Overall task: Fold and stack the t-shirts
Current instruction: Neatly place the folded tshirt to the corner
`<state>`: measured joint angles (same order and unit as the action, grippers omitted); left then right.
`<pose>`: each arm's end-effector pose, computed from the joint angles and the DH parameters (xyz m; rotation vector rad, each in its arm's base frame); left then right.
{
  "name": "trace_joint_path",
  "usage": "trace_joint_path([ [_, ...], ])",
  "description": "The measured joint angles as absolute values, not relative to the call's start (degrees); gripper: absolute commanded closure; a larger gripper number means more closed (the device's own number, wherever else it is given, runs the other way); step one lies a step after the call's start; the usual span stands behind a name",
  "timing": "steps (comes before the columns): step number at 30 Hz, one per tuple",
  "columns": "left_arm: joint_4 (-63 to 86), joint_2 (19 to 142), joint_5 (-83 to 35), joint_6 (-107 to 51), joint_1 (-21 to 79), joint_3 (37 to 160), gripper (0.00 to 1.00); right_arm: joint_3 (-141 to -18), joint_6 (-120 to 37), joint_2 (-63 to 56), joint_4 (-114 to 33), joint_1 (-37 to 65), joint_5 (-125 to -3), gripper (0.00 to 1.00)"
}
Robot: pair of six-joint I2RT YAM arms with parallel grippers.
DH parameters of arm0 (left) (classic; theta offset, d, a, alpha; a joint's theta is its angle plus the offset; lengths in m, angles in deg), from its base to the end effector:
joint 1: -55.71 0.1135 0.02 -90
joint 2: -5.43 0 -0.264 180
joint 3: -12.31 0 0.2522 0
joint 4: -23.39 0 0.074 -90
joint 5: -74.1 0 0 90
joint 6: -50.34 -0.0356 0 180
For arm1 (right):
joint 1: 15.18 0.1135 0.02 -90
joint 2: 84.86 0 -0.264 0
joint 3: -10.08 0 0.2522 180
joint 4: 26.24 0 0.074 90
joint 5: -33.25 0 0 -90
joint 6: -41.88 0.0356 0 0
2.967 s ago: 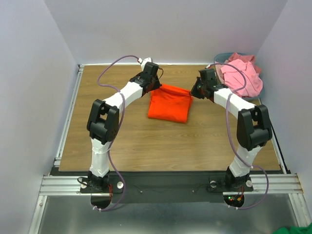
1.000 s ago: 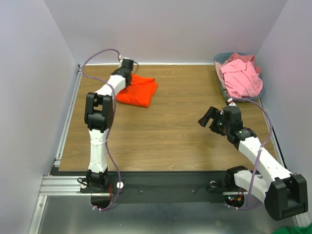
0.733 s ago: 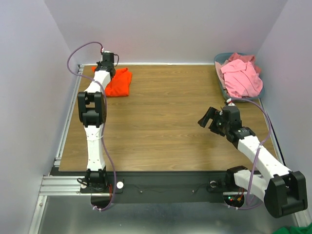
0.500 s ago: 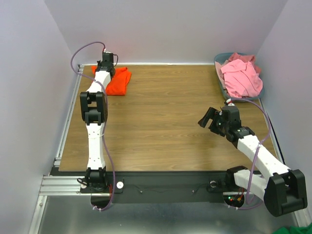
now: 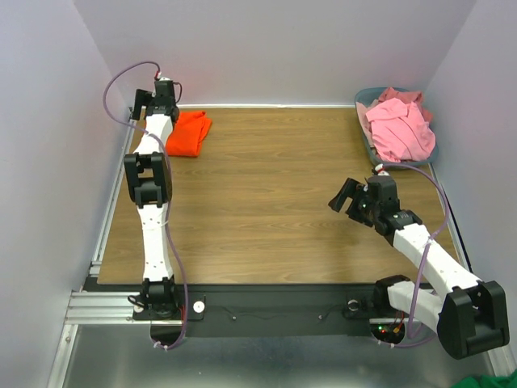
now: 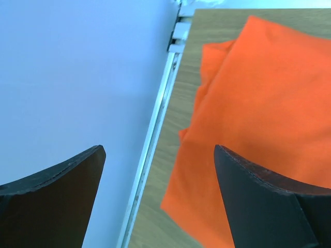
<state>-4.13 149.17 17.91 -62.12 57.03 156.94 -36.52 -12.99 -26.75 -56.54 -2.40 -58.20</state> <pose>0.5770 0.0331 0.2271 -0.0020 2.0567 0.8583 0.2040 0.0472 0.2143 0.4412 2.3019 0.4527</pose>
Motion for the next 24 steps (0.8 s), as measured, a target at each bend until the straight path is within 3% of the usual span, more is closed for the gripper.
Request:
trace_joint_path([
  [5,-9.7,145.3,15.9,-55.8,57.6,156.9,0.02,-36.7,-13.0,-27.5,-58.0,-2.4,-57.2,0.0],
  [10,-13.9,130.4,6.5,-42.8,57.3,151.5,0.01,-36.7,-13.0,-30.5,-59.5,-2.4,-56.0,0.0],
  [15,-9.1,104.4,-2.0,-28.5,53.2,131.7,0.01,-36.7,-14.0,-32.8,-61.6,-2.4,-54.7,0.0],
  [19,-1.2,84.0,-1.3,-20.7,37.4,107.7,0.02,-37.0,-14.8,-34.8,-63.3,-2.4,-54.4,0.0],
  [24,3.6,70.2,-3.4,-12.9,22.8,77.8,0.02,-37.0,-15.7,-37.4,-64.0,-2.4,-52.7,0.0],
])
